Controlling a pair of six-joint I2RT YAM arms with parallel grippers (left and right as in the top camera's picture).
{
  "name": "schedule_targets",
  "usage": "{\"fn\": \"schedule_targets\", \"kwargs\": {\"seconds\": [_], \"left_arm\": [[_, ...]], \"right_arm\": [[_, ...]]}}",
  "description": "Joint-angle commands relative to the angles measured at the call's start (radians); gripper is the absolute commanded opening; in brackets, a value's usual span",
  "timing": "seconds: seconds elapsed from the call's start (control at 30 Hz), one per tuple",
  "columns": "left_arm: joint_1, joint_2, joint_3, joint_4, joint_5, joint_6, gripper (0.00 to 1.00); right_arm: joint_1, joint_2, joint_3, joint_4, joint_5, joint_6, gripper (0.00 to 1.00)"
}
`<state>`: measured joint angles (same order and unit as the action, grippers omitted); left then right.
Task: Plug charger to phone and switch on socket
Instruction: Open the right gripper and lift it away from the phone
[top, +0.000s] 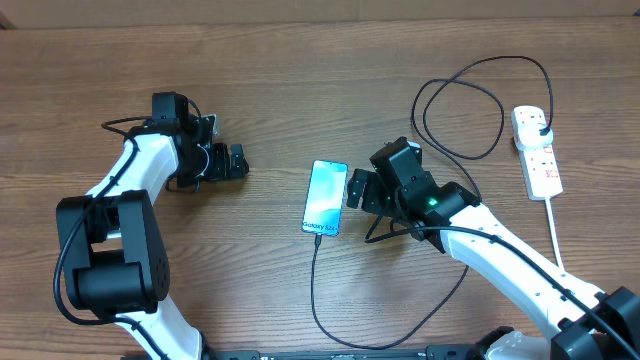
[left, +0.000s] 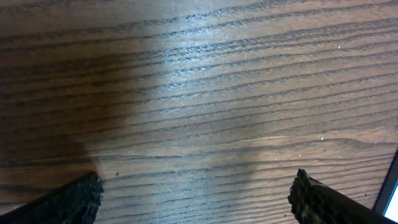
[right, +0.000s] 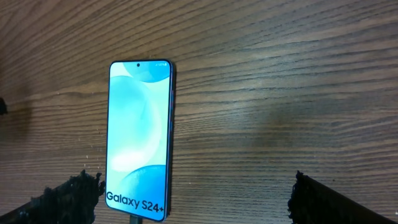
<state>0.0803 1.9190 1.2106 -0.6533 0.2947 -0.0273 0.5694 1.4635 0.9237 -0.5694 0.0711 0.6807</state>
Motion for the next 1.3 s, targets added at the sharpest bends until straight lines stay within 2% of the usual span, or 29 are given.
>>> {"fn": "schedule_targets", "kwargs": {"seconds": [0.0,0.93,1.1,1.27], "left_arm": [[-0.002,-0.010,0.004,0.000,-0.017,-0.006,1.00],[-0.002,-0.010,0.004,0.000,-0.017,-0.006,1.00],[-0.002,-0.010,0.004,0.000,-0.017,-0.006,1.00],[-0.002,-0.010,0.004,0.000,-0.017,-0.006,1.00]], "right_arm": [[-0.004,0.001,0.016,0.003,0.017,0.004,1.00],[-0.004,0.001,0.016,0.003,0.017,0.003,1.00],[-0.004,0.002,0.015,0.118,0.018,0.000,1.00],[-0.004,0.002,0.015,0.130,0.018,0.000,1.00]]}}
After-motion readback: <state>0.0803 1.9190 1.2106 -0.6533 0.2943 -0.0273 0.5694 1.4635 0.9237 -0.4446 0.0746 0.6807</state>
